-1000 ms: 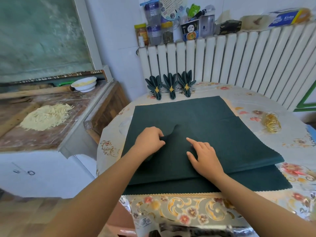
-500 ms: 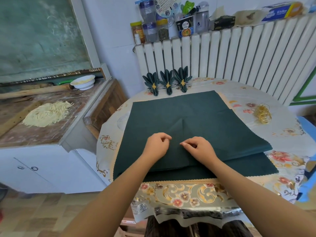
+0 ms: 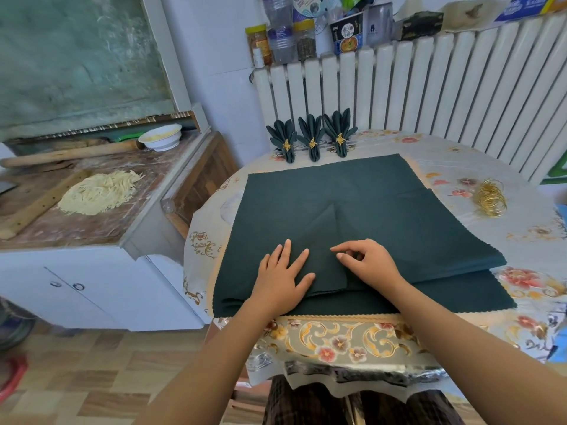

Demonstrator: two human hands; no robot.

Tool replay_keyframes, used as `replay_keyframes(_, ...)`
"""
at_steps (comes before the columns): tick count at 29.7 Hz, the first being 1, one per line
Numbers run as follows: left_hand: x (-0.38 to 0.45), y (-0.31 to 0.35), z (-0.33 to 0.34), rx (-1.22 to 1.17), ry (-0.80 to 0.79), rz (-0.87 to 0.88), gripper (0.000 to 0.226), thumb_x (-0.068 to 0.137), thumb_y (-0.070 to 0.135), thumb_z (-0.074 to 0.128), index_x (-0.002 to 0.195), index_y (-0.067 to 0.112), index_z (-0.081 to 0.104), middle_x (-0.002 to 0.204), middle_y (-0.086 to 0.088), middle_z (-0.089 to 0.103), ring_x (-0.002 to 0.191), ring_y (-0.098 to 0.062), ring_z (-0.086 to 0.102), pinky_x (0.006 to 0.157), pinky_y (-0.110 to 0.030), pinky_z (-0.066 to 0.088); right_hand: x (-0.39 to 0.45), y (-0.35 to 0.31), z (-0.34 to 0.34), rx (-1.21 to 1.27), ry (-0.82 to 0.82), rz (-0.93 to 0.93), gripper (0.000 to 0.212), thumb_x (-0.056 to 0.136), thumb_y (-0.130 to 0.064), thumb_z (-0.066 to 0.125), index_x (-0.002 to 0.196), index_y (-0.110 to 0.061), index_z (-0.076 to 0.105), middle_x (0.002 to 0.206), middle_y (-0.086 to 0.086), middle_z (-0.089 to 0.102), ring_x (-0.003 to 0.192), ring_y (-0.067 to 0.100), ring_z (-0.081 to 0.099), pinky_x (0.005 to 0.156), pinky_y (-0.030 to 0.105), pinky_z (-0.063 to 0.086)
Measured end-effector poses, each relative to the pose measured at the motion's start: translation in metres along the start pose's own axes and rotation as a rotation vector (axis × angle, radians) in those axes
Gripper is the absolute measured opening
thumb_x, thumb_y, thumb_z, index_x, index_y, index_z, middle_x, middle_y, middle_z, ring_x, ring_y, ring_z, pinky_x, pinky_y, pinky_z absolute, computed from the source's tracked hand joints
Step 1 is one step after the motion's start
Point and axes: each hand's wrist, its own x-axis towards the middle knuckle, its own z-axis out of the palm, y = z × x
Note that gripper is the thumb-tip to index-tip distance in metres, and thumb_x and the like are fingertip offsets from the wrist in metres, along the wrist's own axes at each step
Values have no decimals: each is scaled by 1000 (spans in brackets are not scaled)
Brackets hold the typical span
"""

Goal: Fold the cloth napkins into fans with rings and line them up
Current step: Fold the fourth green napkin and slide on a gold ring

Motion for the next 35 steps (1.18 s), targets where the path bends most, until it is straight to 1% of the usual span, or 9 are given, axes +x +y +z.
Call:
replay_keyframes(3, 5, 3, 0, 1, -2, -37, 58, 99, 56, 16, 152, 37, 0, 161, -5, -11, 147, -21, -10, 119, -42, -3, 0, -1, -1, 30, 22, 25, 17, 90, -25, 59, 99, -33, 71, 74, -5, 64, 75, 6, 54, 62, 13, 37)
replay_keyframes(6, 5, 3, 1, 11, -19, -47, 59, 99, 56, 16, 152, 36, -1, 161, -5, -11, 147, -21, -11, 119, -43, -3, 2, 0, 2, -22, 14, 7, 15, 90, -26, 59, 99, -33, 70, 74, -9, 61, 76, 4, 51, 63, 18, 37)
replay_keyframes(8, 4, 6, 2, -4, -27, -66, 59, 99, 56, 16, 152, 36, -2, 160, -5, -11, 147, -22, -12, 119, -45, -5, 3, 3, 4, -78, 8, -9, 15, 89, -29, 61, 100, -34, 70, 75, -11, 59, 77, 4, 50, 68, 22, 38)
replay_keyframes(13, -2, 18, 3, 4, -25, -81, 59, 99, 55, 13, 152, 34, -5, 160, -5, -13, 147, -25, -15, 118, -48, -7, 4, 5, 7, -142, 4, -21, 22, 85, -40, 64, 107, -39, 68, 93, -12, 50, 84, 6, 49, 76, 23, 42)
replay_keyframes(15, -2, 21, 4, 2, -26, -91, 59, 99, 55, 13, 152, 34, -5, 160, -6, -14, 146, -26, -15, 118, -49, -8, 3, 4, 7, -199, -18, -47, 28, 83, -46, 64, 110, -41, 66, 105, -12, 47, 91, 8, 50, 84, 28, 44)
replay_keyframes(19, 1, 27, 5, -8, -20, -112, 60, 99, 54, 12, 152, 33, -5, 160, -7, -13, 146, -28, -15, 117, -51, -8, 2, 3, 7, -285, -66, -52, 37, 82, -54, 62, 116, -43, 62, 130, -8, 42, 113, 14, 47, 100, 36, 40)
replay_keyframes(22, 3, 26, 5, -10, -10, -116, 60, 99, 55, 13, 153, 33, -3, 160, -7, -12, 147, -28, -14, 117, -51, -7, 3, 2, 7, -322, -87, -48, 37, 82, -54, 61, 118, -43, 62, 137, -6, 41, 123, 16, 42, 105, 37, 35)
replay_keyframes(31, 3, 11, 8, 5, 37, -67, 59, 99, 56, 15, 152, 36, 0, 161, -3, -7, 148, -21, -9, 119, -46, -3, 4, 0, 7, -385, -133, -52, 40, 83, -60, 55, 121, -47, 58, 142, -8, 39, 129, 15, 36, 108, 36, 24)
replay_keyframes(35, 4, 12, 9, -11, 55, -62, 59, 99, 57, 15, 152, 36, 0, 161, -3, -7, 148, -21, -9, 119, -46, -3, 3, 0, 7, -413, -145, -48, 41, 84, -61, 53, 122, -48, 56, 144, -8, 38, 129, 15, 35, 107, 35, 23)
